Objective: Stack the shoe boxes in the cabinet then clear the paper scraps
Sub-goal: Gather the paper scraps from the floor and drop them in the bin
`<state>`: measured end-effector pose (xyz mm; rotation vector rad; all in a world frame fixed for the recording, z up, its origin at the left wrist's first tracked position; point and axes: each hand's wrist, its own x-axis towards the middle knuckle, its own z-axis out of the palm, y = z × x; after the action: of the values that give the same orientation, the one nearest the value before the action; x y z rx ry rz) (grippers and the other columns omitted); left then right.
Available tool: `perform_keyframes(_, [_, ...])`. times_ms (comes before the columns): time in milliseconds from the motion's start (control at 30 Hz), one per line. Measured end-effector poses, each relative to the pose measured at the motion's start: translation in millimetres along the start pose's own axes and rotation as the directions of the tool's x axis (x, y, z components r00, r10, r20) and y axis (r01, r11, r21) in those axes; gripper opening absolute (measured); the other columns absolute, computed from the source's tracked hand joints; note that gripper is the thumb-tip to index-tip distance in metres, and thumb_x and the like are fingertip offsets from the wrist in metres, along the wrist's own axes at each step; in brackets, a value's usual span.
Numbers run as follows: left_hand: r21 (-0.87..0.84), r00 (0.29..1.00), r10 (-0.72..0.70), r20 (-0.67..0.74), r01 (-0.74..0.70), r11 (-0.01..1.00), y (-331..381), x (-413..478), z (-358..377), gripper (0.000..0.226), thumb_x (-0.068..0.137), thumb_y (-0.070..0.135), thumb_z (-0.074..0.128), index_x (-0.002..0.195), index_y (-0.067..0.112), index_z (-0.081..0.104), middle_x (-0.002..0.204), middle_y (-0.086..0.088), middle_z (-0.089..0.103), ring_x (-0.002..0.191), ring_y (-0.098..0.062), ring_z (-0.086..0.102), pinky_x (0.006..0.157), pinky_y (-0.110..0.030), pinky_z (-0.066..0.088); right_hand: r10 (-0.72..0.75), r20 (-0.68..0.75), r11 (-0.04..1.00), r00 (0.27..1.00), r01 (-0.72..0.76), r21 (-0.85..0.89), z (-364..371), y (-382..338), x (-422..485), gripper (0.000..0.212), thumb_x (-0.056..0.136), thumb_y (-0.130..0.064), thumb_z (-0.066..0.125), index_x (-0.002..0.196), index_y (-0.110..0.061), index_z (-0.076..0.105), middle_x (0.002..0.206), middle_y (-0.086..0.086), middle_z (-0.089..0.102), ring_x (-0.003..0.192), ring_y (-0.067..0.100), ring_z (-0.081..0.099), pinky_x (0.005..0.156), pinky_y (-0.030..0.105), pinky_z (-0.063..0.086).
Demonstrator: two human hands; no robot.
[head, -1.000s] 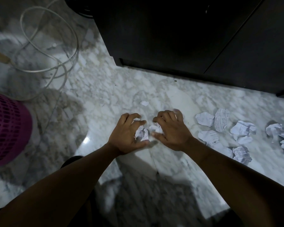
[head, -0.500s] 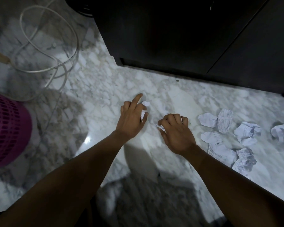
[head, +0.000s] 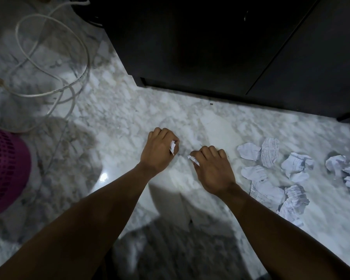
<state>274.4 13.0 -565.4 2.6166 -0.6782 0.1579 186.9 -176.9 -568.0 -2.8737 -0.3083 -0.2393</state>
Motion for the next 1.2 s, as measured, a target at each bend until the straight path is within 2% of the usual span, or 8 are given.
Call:
perform_keyframes(133, [-0.046, 0.999, -0.032, -0.012, 0.032, 0.998, -0.3, 1.6, -0.8, 0.008, 0.084, 0.007, 0.068, 0.078, 0.01, 0.063, 0.081, -0.006, 0.064, 0.077, -0.027, 0.058, 0.072, -0.038, 0.046, 0.112, -0.073, 0.986, 0.991, -0.101, 0.132, 2.8, 2.2, 9.1, 0.033, 0.104, -0.034, 0.04, 0.101, -0.016, 0.067, 0.086, 0.001, 0.066, 0.075, 0.023, 0.062, 0.066, 0.036, 0.048])
perform_keyframes(233, [-0.179, 0.991, -0.125, -0.041, 0.115, 0.977, 6.6, 5.8, -7.8, 0.013, 0.083, 0.001, 0.066, 0.076, 0.009, 0.058, 0.079, -0.004, 0.059, 0.078, -0.021, 0.051, 0.076, -0.028, 0.043, 0.248, -0.074, 0.936, 0.966, -0.219, 0.275, -3.5, 0.6, 17.5, 0.033, 0.102, -0.035, 0.044, 0.102, -0.013, 0.068, 0.089, 0.002, 0.07, 0.075, 0.024, 0.066, 0.065, 0.033, 0.053])
perform_keyframes(400, [-0.307, 0.966, -0.257, 0.027, 0.252, 0.918, 25.1, 5.1, -28.1, 0.012, 0.089, 0.007, 0.064, 0.082, 0.014, 0.057, 0.086, 0.006, 0.052, 0.088, -0.013, 0.045, 0.079, -0.017, 0.036, 0.418, 0.017, 0.827, 0.908, -0.388, 0.408, -33.2, -7.9, 23.4, 0.041, 0.102, -0.045, 0.037, 0.115, -0.015, 0.062, 0.104, 0.001, 0.07, 0.09, 0.024, 0.067, 0.073, 0.032, 0.05])
perform_keyframes(567, [-0.389, 0.967, -0.253, 0.001, 0.234, 0.891, 68.0, 16.6, -73.1, 0.017, 0.09, 0.009, 0.064, 0.082, 0.021, 0.055, 0.089, 0.007, 0.053, 0.091, -0.011, 0.045, 0.079, -0.012, 0.033, 0.506, -0.021, 0.775, 0.863, -0.443, 0.451, -101.1, -8.4, 31.3, 0.033, 0.104, -0.042, 0.042, 0.123, -0.019, 0.055, 0.109, 0.0, 0.07, 0.097, 0.026, 0.066, 0.078, 0.036, 0.051])
perform_keyframes(667, [-0.45, 0.972, -0.228, -0.059, 0.178, 0.875, 111.8, 35.0, -114.8, 0.013, 0.089, 0.01, 0.064, 0.083, 0.02, 0.058, 0.089, 0.01, 0.054, 0.092, -0.009, 0.046, 0.076, -0.008, 0.036, 0.546, -0.115, 0.765, 0.83, -0.439, 0.472, -164.6, -8.2, 27.7, 0.03, 0.103, -0.046, 0.038, 0.118, -0.024, 0.051, 0.101, -0.001, 0.07, 0.092, 0.027, 0.066, 0.076, 0.04, 0.053])
perform_keyframes(767, [-0.497, 0.979, -0.154, -0.134, 0.068, 0.865, 170.0, 55.0, -157.5, 0.009, 0.089, 0.011, 0.064, 0.082, 0.014, 0.059, 0.088, 0.007, 0.055, 0.09, -0.013, 0.049, 0.076, -0.018, 0.039, 0.541, -0.239, 0.796, 0.806, -0.4, 0.454, -233.7, -3.7, 10.6, 0.024, 0.104, -0.044, 0.04, 0.117, -0.026, 0.049, 0.09, -0.006, 0.065, 0.084, 0.025, 0.066, 0.069, 0.038, 0.051])
perform_keyframes(933, [-0.495, 0.951, 0.021, -0.308, -0.179, 0.85, 282.1, 70.7, -214.2, 0.01, 0.081, 0.001, 0.068, 0.076, 0.007, 0.061, 0.082, -0.001, 0.06, 0.083, -0.023, 0.055, 0.074, -0.024, 0.039, 0.551, -0.415, 0.825, 0.724, -0.398, 0.4, -351.5, 12.8, -40.0, 0.025, 0.103, -0.044, 0.042, 0.123, -0.03, 0.049, 0.104, -0.004, 0.07, 0.095, 0.023, 0.067, 0.078, 0.038, 0.053])
perform_keyframes(1200, [-0.558, 0.905, 0.178, -0.385, -0.383, 0.736, 432.1, 66.4, -270.8, 0.009, 0.082, 0.004, 0.068, 0.076, 0.009, 0.063, 0.082, -0.007, 0.064, 0.083, -0.028, 0.058, 0.074, -0.033, 0.042, 0.54, -0.532, 0.836, 0.652, -0.488, 0.251, -515.6, 48.9, -122.3, 0.025, 0.102, -0.048, 0.042, 0.117, -0.028, 0.047, 0.107, 0.008, 0.071, 0.097, 0.037, 0.066, 0.076, 0.047, 0.054])
